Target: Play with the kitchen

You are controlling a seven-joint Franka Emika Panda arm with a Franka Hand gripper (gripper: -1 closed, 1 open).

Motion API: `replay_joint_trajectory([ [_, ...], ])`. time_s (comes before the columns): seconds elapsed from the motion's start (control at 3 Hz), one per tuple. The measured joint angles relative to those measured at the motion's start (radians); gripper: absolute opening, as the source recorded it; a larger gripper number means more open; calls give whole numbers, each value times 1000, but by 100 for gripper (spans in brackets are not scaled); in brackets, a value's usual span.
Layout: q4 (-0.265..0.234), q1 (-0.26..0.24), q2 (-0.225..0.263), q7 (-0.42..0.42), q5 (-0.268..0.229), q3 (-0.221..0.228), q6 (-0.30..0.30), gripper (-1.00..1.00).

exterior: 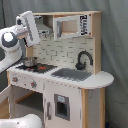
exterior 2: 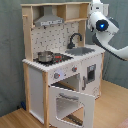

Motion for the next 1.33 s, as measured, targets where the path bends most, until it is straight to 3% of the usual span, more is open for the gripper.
replay_joint_trajectory([
  [0.67, 13, 127, -131, -95, -30, 35, 5, 100],
  [1.33, 11, 265, -128, -109, -219, 64, 6, 100],
])
